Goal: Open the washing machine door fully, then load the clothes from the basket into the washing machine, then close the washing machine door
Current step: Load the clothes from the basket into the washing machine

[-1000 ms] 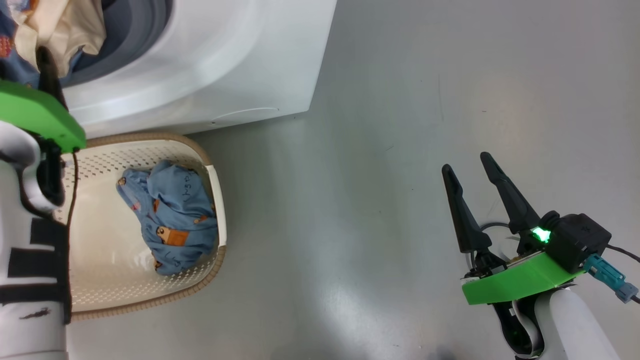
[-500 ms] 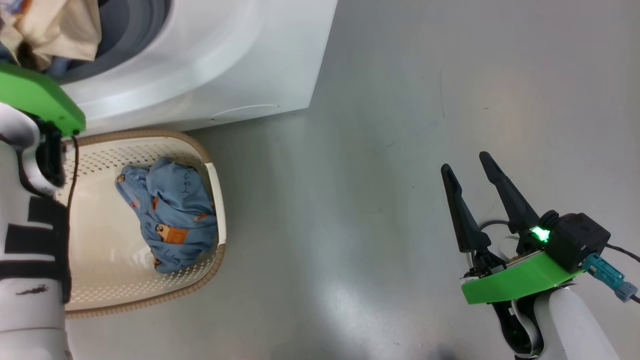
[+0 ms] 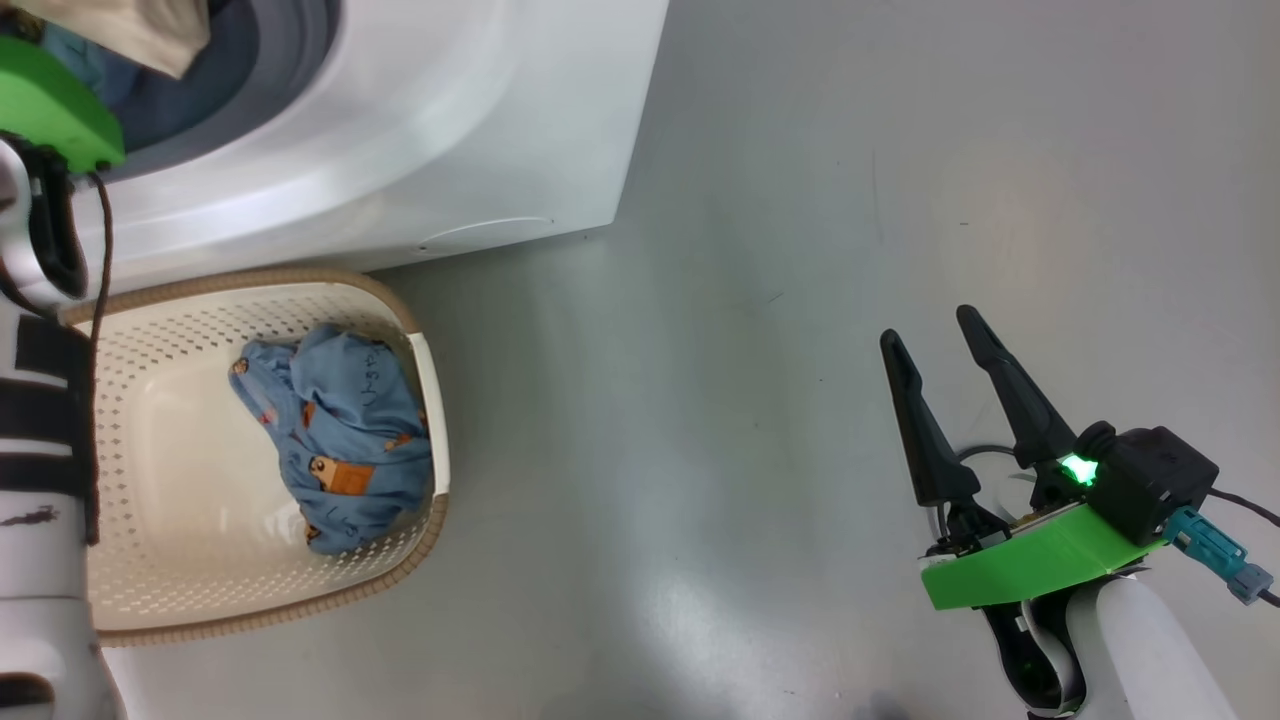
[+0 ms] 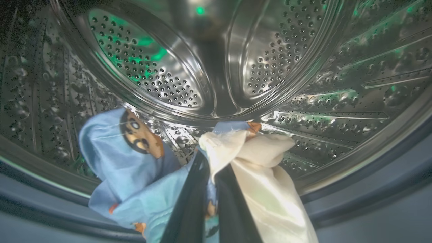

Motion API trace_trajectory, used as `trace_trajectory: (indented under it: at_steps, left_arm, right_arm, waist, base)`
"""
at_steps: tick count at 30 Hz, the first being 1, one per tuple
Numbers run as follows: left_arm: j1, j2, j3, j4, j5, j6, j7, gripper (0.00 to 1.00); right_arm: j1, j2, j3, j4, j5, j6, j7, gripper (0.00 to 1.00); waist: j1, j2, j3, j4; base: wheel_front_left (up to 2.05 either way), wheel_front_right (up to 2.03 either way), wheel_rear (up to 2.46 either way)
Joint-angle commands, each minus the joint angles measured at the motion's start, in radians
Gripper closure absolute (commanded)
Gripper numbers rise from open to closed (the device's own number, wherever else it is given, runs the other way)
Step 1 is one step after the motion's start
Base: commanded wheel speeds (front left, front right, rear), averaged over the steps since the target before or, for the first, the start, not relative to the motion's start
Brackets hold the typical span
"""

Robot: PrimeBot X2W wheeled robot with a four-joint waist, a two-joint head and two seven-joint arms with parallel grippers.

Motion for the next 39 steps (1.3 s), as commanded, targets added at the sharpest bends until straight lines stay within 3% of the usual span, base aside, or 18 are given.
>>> trace_trajectory:
  at_steps: [1,33,39]
  left_arm:
    - [-0.025,0.055,0.006,-0.016,0.015,-0.004,-0.020,1.00]
    - [-0.333,0.096,-0.075,0.135,0.050,-0.064,-0.168,1.00]
    - [-0.328,0.113,-0.061,-0.079,0.083,-0.068,-0.170,1.00]
  right_arm:
    - [0.016,0.000,0.029,-0.021,0.015,0.001,-0.005,0.00]
    - [0.044,-0.016,0.006,-0.068,0.008,0.001,-0.005,0.00]
    - [0.033,-0.015,0.017,-0.069,0.006,0.001,-0.005,0.00]
  waist:
    - [0.0000,0.0000,0.000,-0.004]
    - [0.0000,0.0000,0.189,0.004]
    - [0.0000,0.0000,0.209,0.003]
  base:
    - [0.00,0.00,0.00]
    - [0.00,0.00,0.00]
    - [0.00,0.00,0.00]
